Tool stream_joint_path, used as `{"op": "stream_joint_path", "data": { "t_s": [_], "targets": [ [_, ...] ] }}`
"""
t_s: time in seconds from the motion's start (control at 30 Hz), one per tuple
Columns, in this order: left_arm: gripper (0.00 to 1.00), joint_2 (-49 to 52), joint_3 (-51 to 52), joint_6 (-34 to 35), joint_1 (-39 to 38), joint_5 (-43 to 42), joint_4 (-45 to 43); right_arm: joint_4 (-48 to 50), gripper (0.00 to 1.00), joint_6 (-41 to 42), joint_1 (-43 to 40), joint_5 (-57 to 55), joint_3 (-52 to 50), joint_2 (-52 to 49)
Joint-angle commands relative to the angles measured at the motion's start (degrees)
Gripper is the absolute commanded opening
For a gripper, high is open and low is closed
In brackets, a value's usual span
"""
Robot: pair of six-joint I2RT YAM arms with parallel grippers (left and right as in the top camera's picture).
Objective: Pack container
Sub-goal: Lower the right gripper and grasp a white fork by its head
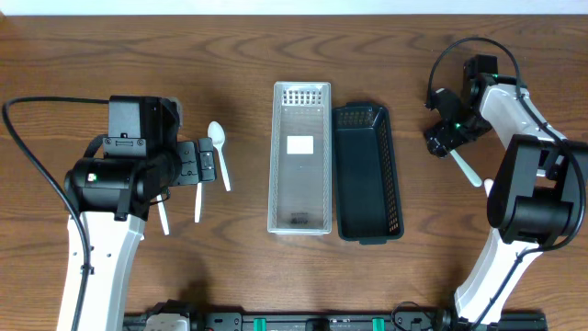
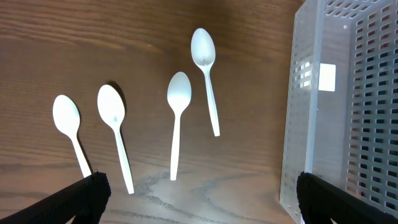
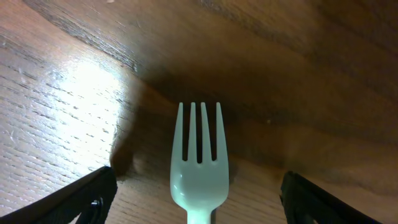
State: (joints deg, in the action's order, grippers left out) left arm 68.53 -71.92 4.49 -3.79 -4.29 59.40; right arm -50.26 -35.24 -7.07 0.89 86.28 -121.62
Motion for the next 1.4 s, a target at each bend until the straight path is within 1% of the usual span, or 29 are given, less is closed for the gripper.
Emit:
{"op": "stream_joint_path", "data": {
  "t_s": [0.0, 0.1, 0.13, 0.2, 0.23, 0.3, 0.47, 0.53, 0.6, 0.67, 0.83, 0.97, 1.1, 1.23, 1.3, 1.37],
  "targets": [
    [0.98, 0.22, -0.96, -0.11, 0.24, 0.5, 0.11, 0.24, 0.83, -0.37, -0.42, 1.33, -0.33, -0.59],
    [0.98, 0.22, -0.96, -0.11, 0.24, 0.5, 0.11, 0.2, 0.78, -0.39, -0.42, 1.31, -0.79, -0.59],
    [0.98, 0.22, -0.96, -0.11, 0.24, 0.5, 0.11, 0.2, 0.74, -0.39, -0.42, 1.31, -0.94, -0.59],
    [0.98, 0.22, -0.96, -0.11, 0.24, 0.5, 0.11, 0.22, 0.63, -0.37, -0.42, 1.31, -1.14, -0.59],
    [0.98, 0.22, -0.96, -0.11, 0.24, 0.5, 0.11, 0.2, 0.59, -0.35, -0.42, 1.31, -1.2, -0.59],
    [0.98, 0.22, -0.96, -0.11, 0.24, 0.5, 0.11, 0.2, 0.57, 0.46, -0.42, 1.31, -1.22, -0.59],
    [0.98, 0.22, -0.96, -0.11, 0.24, 0.5, 0.13, 0.17, 0.47, 1.62, -0.42, 1.29, -1.22, -0.59],
    [0.98, 0.22, -0.96, -0.11, 0.24, 0.5, 0.13, 0.2, 0.41, 2.25, -0.42, 1.29, -1.22, -0.59],
    [0.98, 0.22, -0.96, -0.11, 0.24, 0.5, 0.13, 0.15, 0.34, 2.45, -0.42, 1.31, -1.22, -0.59],
    [0.98, 0.22, -0.96, -0.11, 0.24, 0.5, 0.11, 0.13, 0.3, 2.75, -0.42, 1.29, -1.22, -0.59],
    [0.98, 0.22, -0.96, -0.11, 0.24, 0.5, 0.11, 0.39, 0.14, 3.82, -0.35, 1.27, -1.22, -0.59],
    [0.98, 0.22, -0.96, -0.11, 0.24, 0.5, 0.13, 1.31, 0.02, 6.38, -0.35, 1.27, -1.18, -0.55],
    [0.98, 0.22, -0.96, -0.13, 0.24, 0.5, 0.11, 0.9, 0.01, 10.93, 0.09, 1.29, 0.26, 0.7],
    [0.98, 0.22, -0.96, -0.13, 0.24, 0.5, 0.13, -0.98, 0.01, 15.65, 1.86, 0.87, 3.82, 5.22],
    [0.98, 0.22, -0.96, -0.13, 0.24, 0.5, 0.13, -2.21, 0.01, 19.8, 3.06, 0.85, 5.86, 8.37],
    [0.98, 0.22, -0.96, -0.11, 0.24, 0.5, 0.15, -4.0, 0.01, 26.69, 4.68, 0.85, 7.8, 12.31]
  ]
}}
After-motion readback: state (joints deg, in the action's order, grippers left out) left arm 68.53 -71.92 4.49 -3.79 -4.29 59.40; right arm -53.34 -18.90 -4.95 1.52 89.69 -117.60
